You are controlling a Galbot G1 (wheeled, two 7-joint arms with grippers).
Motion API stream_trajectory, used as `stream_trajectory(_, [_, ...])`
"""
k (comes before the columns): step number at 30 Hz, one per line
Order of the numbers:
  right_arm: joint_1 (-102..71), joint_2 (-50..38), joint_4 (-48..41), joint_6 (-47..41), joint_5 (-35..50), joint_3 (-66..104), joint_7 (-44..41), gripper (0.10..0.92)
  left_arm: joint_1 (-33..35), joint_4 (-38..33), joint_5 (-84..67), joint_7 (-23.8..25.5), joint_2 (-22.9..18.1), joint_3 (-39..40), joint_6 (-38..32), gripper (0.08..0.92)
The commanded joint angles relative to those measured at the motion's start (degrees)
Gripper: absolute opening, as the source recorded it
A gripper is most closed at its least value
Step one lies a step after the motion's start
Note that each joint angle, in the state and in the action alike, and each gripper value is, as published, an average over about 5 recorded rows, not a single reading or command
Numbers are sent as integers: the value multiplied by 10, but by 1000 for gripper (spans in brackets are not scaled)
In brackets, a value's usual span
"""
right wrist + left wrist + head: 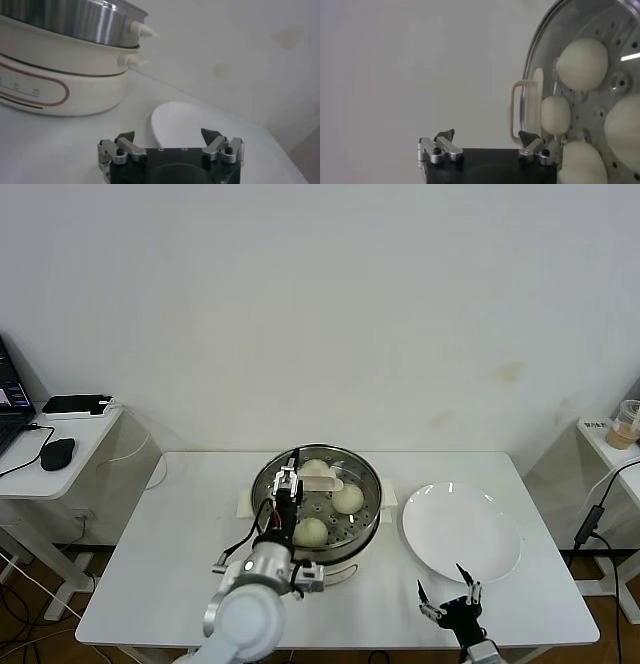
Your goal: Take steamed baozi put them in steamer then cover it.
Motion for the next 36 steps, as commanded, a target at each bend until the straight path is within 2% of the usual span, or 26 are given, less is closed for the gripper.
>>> stream_trajectory(1, [-4, -8, 5, 1, 21, 1, 2, 823, 114, -128, -86, -75, 36, -58, -34, 823])
stream_trajectory(5, [-11, -28, 13, 11, 73, 2, 6, 823, 203, -114, -260, -198, 5, -176, -102, 823])
stream_trajectory(8, [-17, -44, 19, 22, 104, 7, 12, 823, 247, -78, -475, -282, -15, -268, -171, 823])
stream_trajectory(12, [-27, -60, 29, 30, 126, 16, 17, 823, 283, -55, -770, -343, -32, -340, -248, 823])
stream_trajectory(15, [-27, -61, 34, 27, 131, 15, 19, 823, 306, -31, -865, -343, -43, -383, -306, 823])
stream_trajectory(20, [-42, -66, 42, 20, 142, 12, 18, 823, 349, -22, -926, -322, -48, -401, -320, 823])
stream_trajectory(26, [-65, -93, 54, 9, 186, 6, 21, 823, 391, -19, -901, -299, -54, -391, -339, 823])
stream_trajectory(36, [-66, -94, 58, 7, 181, -4, 27, 823, 380, -2, -883, -288, -61, -383, -326, 823])
